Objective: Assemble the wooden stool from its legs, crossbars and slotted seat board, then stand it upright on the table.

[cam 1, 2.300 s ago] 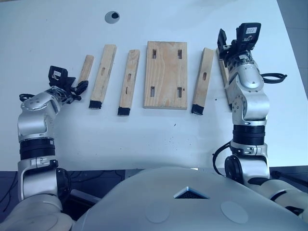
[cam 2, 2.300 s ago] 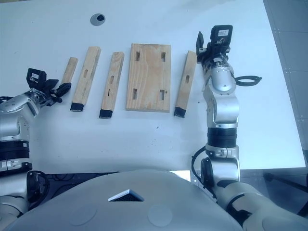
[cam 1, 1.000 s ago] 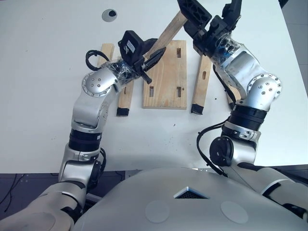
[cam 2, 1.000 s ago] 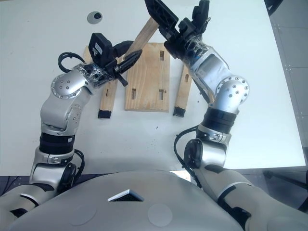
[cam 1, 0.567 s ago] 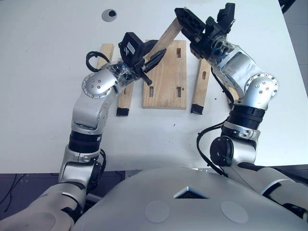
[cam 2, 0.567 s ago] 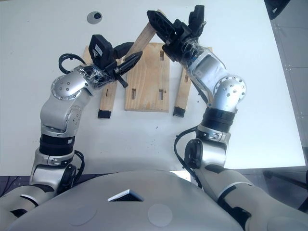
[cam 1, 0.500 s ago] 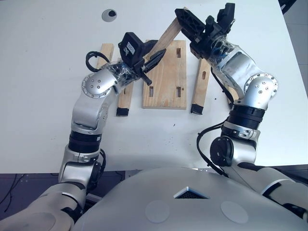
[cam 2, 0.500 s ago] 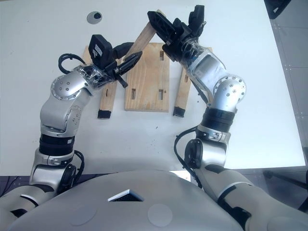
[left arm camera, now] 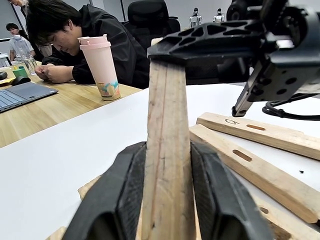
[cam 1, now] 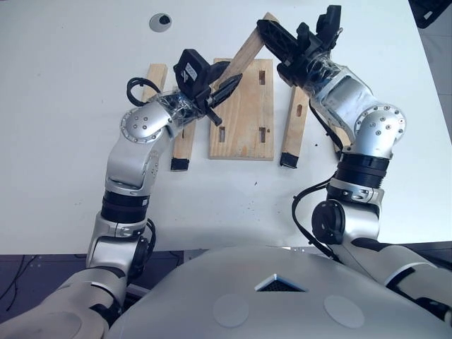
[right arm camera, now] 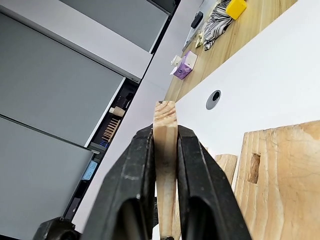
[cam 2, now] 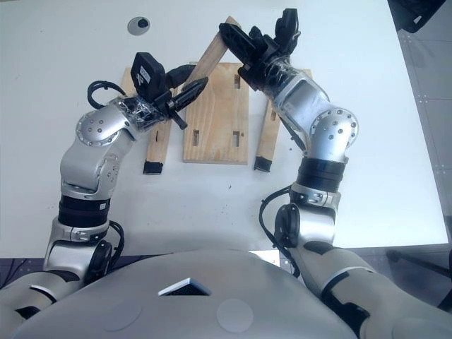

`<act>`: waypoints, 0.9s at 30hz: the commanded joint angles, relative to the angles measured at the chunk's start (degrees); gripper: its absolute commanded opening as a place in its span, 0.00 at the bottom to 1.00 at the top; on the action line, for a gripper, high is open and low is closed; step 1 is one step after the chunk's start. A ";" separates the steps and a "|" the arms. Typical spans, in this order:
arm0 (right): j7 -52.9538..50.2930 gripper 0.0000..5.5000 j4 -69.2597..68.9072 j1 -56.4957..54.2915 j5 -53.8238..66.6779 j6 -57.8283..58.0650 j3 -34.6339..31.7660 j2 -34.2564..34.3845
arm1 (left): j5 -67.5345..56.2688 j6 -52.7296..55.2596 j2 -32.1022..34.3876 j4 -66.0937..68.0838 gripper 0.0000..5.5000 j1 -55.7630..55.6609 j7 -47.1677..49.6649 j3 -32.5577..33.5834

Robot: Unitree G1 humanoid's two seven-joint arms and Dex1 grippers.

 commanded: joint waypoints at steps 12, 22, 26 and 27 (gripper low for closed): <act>-4.67 0.07 -8.56 8.96 -15.95 -10.85 -6.16 -11.82 | 4.13 -0.65 -3.44 3.25 0.35 1.78 11.48 4.57; -12.28 0.07 -16.62 17.80 -13.46 -7.91 -3.55 -2.68 | 4.86 -1.74 -3.24 4.79 0.35 0.87 12.25 5.86; -14.14 0.07 -17.03 17.14 -11.82 -7.91 -5.33 -2.68 | 4.24 -1.34 -3.16 3.54 0.35 1.60 11.84 6.21; -15.44 0.07 -17.30 16.41 -9.35 -7.26 -6.66 -2.17 | 4.18 -1.23 -3.22 3.10 0.35 2.05 11.77 6.16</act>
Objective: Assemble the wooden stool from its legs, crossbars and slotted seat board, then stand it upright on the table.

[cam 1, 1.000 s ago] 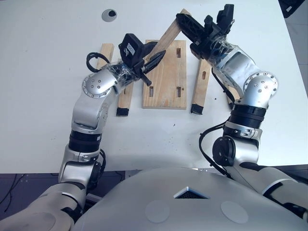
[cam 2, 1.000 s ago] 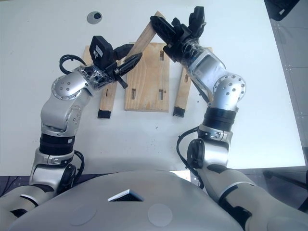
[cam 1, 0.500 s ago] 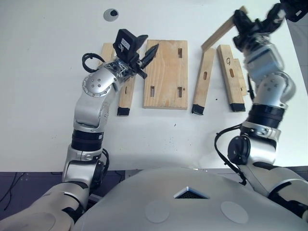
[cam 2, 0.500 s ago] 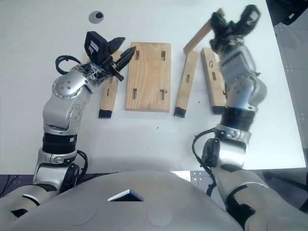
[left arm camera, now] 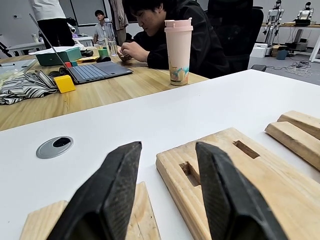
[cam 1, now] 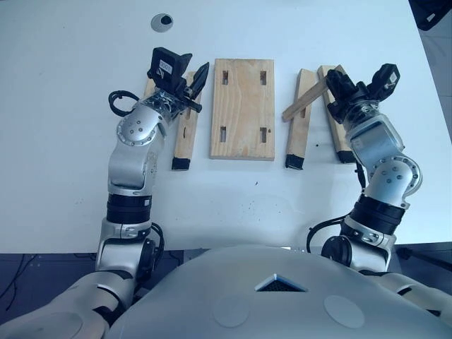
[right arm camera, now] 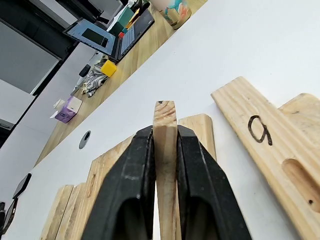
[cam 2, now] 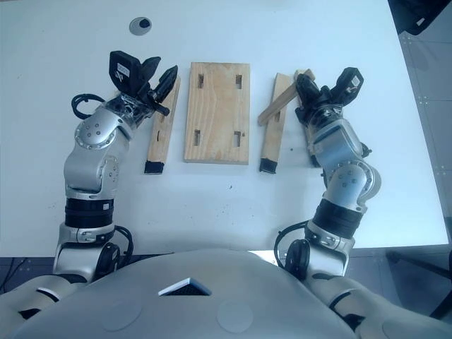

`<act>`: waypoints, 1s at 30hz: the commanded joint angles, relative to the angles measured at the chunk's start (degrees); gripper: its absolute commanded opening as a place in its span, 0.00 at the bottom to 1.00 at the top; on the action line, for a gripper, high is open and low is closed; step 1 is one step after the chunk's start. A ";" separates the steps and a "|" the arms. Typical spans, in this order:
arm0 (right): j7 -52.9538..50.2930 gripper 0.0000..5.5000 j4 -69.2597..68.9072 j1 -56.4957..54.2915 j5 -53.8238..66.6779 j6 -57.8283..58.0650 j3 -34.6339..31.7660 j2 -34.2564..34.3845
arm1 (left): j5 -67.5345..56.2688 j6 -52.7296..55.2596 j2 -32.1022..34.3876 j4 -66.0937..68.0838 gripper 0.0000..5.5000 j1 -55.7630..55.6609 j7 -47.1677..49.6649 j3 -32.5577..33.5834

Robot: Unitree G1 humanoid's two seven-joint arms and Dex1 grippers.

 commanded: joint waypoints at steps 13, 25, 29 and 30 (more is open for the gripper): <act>-10.30 0.07 -5.19 -2.53 12.18 6.11 -7.12 -3.81 | 0.43 -0.54 -0.05 -1.78 0.35 3.28 0.22 0.64; -6.17 0.07 -1.23 0.32 6.20 2.31 -5.04 -5.11 | -0.27 -0.88 -0.26 -0.30 0.35 1.28 -0.55 1.28; -5.33 0.07 0.60 0.19 3.64 0.80 -5.11 -5.63 | 0.08 -1.16 -0.60 -0.02 0.35 1.12 -0.41 1.02; -6.16 0.07 1.34 0.03 4.38 0.59 -6.10 -5.33 | 0.05 -1.24 -0.57 0.16 0.35 0.96 -0.39 1.18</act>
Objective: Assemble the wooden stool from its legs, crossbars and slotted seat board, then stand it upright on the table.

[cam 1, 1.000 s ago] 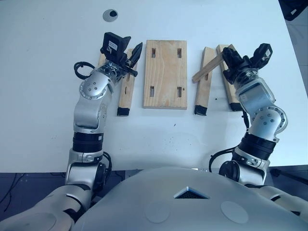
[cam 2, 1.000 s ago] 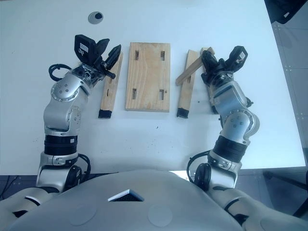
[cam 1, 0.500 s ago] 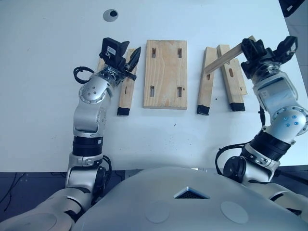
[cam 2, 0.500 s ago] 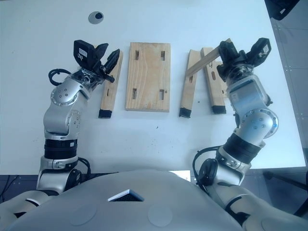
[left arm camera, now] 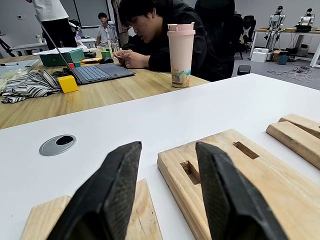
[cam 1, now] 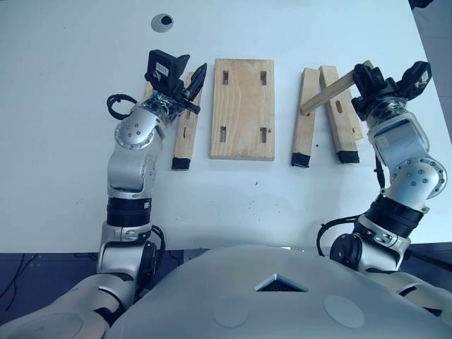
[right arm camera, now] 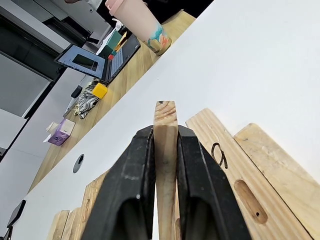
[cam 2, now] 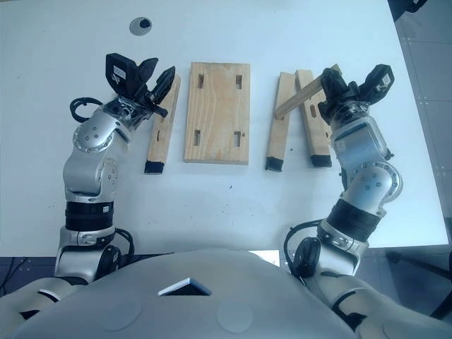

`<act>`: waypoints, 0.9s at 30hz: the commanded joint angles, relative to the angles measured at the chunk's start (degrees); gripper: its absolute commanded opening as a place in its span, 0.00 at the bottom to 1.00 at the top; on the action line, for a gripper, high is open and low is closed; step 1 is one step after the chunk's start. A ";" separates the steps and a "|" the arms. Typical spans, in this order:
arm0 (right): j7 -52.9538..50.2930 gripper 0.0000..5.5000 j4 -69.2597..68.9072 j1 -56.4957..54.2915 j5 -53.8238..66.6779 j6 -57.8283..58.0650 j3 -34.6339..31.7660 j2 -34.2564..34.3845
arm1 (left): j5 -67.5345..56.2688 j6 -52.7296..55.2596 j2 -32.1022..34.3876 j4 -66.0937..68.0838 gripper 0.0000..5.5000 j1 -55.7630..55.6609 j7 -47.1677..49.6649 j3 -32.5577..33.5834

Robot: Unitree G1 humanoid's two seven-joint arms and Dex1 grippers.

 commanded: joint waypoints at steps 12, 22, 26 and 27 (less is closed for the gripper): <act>-4.95 0.07 7.74 -2.57 5.90 -1.33 -7.29 -0.97 | -0.04 -0.32 -0.18 0.70 0.35 -0.74 0.38 0.89; -7.34 0.07 6.37 -3.18 9.13 -0.63 -9.18 -2.57 | -0.25 0.30 -0.07 -0.44 0.35 0.58 0.41 0.95; -6.15 0.07 4.58 -2.53 6.90 -0.40 -6.73 -4.09 | -0.11 0.49 -0.20 -0.41 0.35 0.48 0.63 0.80; -6.10 0.07 4.55 -2.29 6.86 -0.31 -6.38 -3.81 | -0.12 0.55 -0.25 -0.40 0.35 0.38 0.61 0.72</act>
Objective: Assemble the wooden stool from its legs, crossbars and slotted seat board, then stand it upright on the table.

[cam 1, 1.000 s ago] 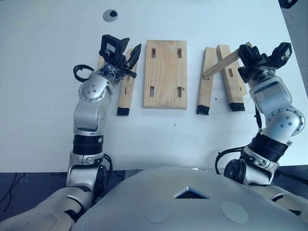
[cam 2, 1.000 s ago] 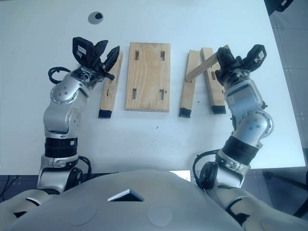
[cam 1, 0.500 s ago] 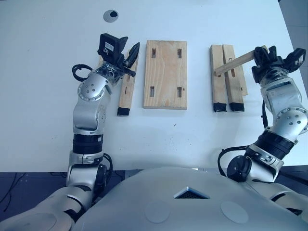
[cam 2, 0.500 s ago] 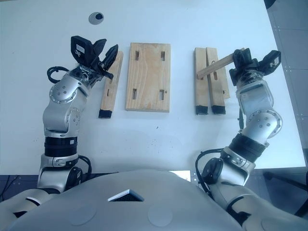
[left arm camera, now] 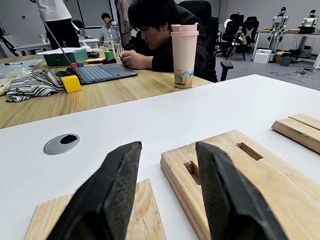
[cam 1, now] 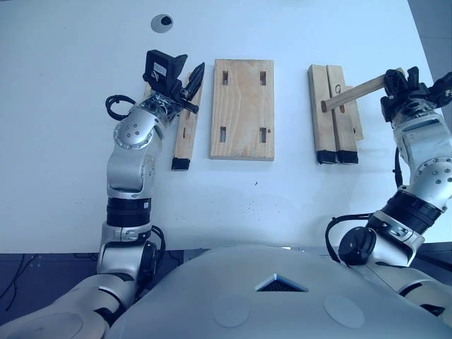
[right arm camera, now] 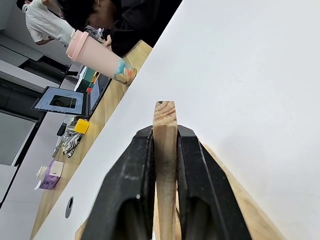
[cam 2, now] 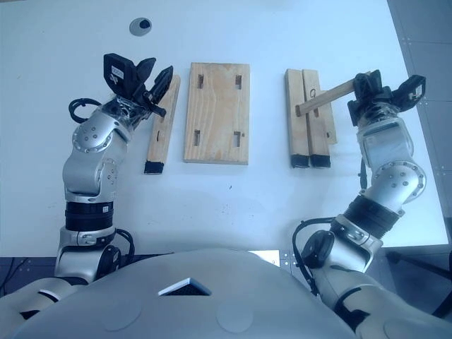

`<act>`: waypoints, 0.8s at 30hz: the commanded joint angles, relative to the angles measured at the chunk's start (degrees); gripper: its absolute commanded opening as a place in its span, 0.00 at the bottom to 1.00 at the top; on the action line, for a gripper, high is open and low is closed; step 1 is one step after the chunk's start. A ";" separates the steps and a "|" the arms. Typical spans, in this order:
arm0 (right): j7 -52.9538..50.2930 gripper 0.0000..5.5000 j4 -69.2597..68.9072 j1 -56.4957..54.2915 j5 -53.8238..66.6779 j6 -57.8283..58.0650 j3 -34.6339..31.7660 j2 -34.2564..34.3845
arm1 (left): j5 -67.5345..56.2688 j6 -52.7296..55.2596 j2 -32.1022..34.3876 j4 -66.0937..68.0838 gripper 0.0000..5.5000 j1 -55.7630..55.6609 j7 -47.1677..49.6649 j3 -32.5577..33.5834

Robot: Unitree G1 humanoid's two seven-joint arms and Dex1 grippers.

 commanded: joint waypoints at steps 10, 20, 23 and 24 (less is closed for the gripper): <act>0.69 0.07 -1.88 0.81 -2.41 0.09 3.79 -1.50 | -0.10 0.81 -0.30 -0.67 0.35 0.11 0.47 0.18; 10.06 0.07 -2.52 5.49 -14.54 -6.15 11.61 -2.61 | 0.49 0.17 -0.96 0.65 0.35 -0.63 0.27 -0.95; 14.95 0.07 1.50 9.35 -20.04 -11.62 14.25 -1.72 | 0.27 0.34 -0.73 0.54 0.35 -0.84 -0.23 -0.99; 16.29 0.07 2.32 10.06 -21.84 -13.18 15.34 -1.99 | 0.17 0.36 -0.64 0.53 0.35 -0.90 -0.32 -0.85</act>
